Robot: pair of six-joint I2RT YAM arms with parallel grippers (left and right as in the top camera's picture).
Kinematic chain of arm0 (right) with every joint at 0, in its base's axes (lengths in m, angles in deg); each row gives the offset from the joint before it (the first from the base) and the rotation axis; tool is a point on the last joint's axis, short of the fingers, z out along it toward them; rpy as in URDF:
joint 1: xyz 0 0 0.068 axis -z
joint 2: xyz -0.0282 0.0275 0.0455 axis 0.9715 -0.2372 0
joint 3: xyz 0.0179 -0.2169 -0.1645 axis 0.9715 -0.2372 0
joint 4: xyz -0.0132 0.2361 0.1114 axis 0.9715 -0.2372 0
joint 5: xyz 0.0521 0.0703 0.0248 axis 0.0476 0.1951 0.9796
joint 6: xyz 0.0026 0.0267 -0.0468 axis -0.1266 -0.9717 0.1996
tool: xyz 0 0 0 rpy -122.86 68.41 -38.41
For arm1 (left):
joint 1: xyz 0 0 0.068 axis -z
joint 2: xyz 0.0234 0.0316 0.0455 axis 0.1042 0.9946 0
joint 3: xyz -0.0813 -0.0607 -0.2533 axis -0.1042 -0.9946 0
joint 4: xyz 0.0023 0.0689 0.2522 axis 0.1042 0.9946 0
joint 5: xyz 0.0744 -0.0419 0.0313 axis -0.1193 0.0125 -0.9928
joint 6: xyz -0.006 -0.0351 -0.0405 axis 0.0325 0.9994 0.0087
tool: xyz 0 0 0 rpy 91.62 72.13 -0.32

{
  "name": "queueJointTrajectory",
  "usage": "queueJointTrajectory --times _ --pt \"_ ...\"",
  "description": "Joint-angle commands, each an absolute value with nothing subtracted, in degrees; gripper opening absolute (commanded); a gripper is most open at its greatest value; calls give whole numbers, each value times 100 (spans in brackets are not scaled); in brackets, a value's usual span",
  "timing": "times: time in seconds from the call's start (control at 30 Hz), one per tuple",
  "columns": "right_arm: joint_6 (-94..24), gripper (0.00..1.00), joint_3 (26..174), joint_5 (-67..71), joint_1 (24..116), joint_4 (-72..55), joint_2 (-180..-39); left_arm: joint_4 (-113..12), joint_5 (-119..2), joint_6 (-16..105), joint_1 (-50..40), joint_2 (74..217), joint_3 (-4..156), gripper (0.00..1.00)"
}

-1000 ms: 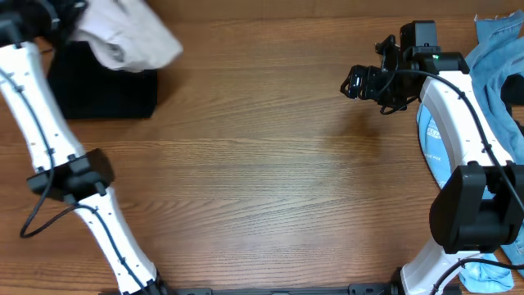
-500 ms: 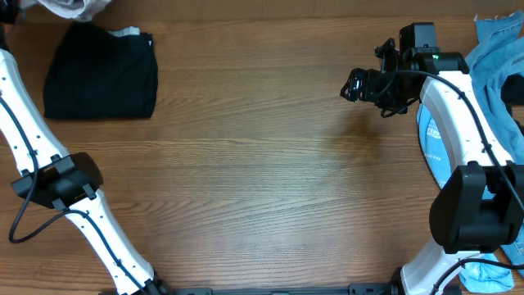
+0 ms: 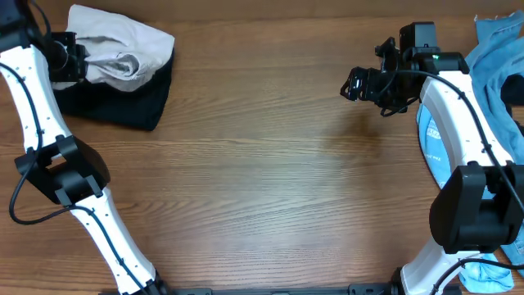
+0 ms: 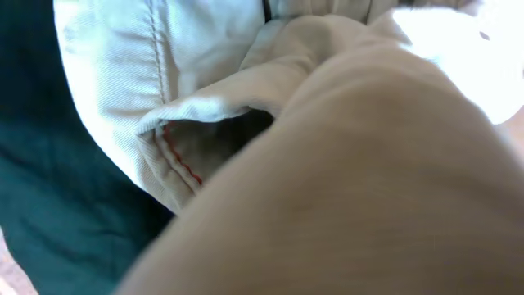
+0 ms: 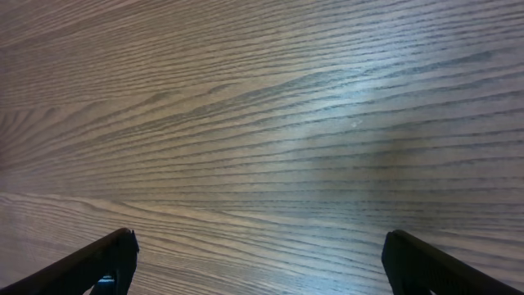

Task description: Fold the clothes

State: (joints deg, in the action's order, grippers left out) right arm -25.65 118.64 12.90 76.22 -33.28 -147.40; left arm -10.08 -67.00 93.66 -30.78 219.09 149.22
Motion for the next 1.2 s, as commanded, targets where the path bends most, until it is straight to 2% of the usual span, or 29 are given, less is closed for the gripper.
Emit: queueJointTrajectory --times 0.0,0.03,0.07,0.1,0.2,0.37,0.53,0.63,0.7,0.8,0.83,0.97,1.03,1.1,1.17 --pt "-2558 100 11870 1294 7603 -3286 -14544 100 -6558 9156 -3388 21673 14926 25" --pt "-2558 100 11870 1294 7603 -3286 -14544 305 -6599 8904 -3443 21673 14926 60" --pt "-2558 100 11870 1294 7603 -3286 -14544 382 -6641 8668 -3474 21673 14926 71" --pt "-2558 100 11870 1294 7603 -3282 -14544 428 -6639 8209 -3506 21673 14926 100" --pt "-2560 100 11870 1342 7603 -3238 -14544 458 -6717 6817 -3522 21673 14926 100" --pt "-2560 100 11870 1489 7603 -3181 -14544 690 -6776 6080 -3519 21544 15121 100" --pt "-2558 100 11870 1487 7603 -3161 -14544 699 -6800 4043 -3388 20993 16017 100" --pt "-2562 100 11870 1489 7603 -3076 -14544 504 -6833 2946 -2958 20820 16144 100" --pt "-2606 100 11870 1489 7601 -3061 -14544 268 -7561 2422 -2440 20834 16035 100" --pt "-2711 100 11870 1489 7598 -3074 -14544 -252 -9742 2238 -1751 20858 15541 90" --pt "-2711 100 11870 1489 7598 -3074 -14544 -466 -10066 2039 -1616 20860 15241 84" --pt "-2707 100 11870 1487 7598 -3092 -14544 -1441 -9937 2118 -1638 20862 13855 70" --pt "-2707 100 11870 1487 7598 -3092 -14544 -1784 -9856 2284 -1830 20862 13117 69" --pt "-2709 100 11870 1489 7598 -3083 -14544 -2101 -9211 1733 -1920 20862 12625 70" --pt "-2707 100 11870 1489 7598 -3102 -14544 -2376 -9163 1683 -1920 20862 12227 71"
